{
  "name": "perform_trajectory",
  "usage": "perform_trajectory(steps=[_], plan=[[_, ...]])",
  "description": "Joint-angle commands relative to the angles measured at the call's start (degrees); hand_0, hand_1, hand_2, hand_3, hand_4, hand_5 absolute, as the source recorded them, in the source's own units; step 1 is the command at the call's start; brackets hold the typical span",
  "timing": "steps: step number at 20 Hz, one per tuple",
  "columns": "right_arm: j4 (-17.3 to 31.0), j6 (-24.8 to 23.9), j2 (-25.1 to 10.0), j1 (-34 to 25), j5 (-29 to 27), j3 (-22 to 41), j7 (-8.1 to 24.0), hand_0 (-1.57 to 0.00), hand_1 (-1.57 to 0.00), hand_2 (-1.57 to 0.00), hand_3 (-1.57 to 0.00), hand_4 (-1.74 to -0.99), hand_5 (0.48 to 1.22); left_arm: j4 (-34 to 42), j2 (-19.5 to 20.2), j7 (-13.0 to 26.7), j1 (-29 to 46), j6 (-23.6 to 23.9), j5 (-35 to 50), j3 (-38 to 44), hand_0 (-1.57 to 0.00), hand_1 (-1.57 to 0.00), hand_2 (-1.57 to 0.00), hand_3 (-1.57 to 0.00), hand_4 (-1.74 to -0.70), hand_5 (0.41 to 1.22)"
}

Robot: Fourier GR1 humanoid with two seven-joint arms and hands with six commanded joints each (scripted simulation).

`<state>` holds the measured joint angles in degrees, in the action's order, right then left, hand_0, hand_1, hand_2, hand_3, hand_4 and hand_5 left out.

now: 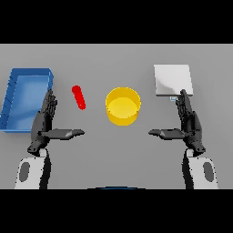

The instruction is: Pick up the red beaker and tilt it to pour out 1 green nut into yellow bowl. Pick up the yellow bowl and place it on the metallic measuring scale.

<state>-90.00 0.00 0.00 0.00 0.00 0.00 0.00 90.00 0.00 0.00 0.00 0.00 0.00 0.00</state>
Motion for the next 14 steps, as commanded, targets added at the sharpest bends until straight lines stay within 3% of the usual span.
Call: perform_trajectory(steps=[1, 6, 7, 8, 10, 14], plan=[[0.02, -0.10, 0.09, -0.04, 0.04, 0.06, 0.01, 0.00, 0.00, 0.00, 0.00, -1.071, 0.578, 0.18, -0.14, -0.14, 0.24, 0.06, -0.07, -0.17, 0.00, 0.00, 0.00, 0.00, -1.14, 0.660], [-0.13, -0.59, 0.64, -0.24, 0.40, 0.45, 0.22, 0.00, 0.00, 0.00, 0.00, -1.071, 0.578, 2.36, -1.70, -0.91, 2.97, 0.70, -1.56, -2.26, 0.00, 0.00, 0.00, 0.00, -1.14, 0.660], [-2.37, -2.20, -1.68, 1.32, 6.79, 3.04, -4.02, 0.00, 0.00, 0.00, 0.00, -1.071, 0.578, 5.65, 0.21, -2.36, 5.25, 0.24, -4.59, -4.43, 0.00, 0.00, 0.00, 0.00, -1.14, 0.660], [-3.97, -3.49, -2.48, 2.53, 11.31, 5.22, -5.64, 0.00, 0.00, 0.00, 0.00, -1.072, 0.577, 8.71, 1.33, -3.34, 8.03, -0.51, -6.87, -6.65, 0.00, 0.00, 0.00, 0.00, -1.14, 0.660], [-6.39, -4.55, -3.50, 4.29, 15.77, 7.23, -5.58, 0.00, 0.00, 0.00, 0.00, -1.064, 0.577, 12.60, 1.90, -0.59, 9.68, -0.38, -9.24, -8.68, 0.00, 0.00, 0.00, 0.00, -1.14, 0.662], [-7.17, -3.71, -3.37, 4.71, 15.84, 8.00, -4.48, 0.00, 0.00, 0.00, 0.00, -1.118, 0.600, 13.39, 2.81, 3.42, 9.63, -1.07, -9.86, -9.20, 0.00, 0.00, 0.00, 0.00, -1.14, 0.652]])
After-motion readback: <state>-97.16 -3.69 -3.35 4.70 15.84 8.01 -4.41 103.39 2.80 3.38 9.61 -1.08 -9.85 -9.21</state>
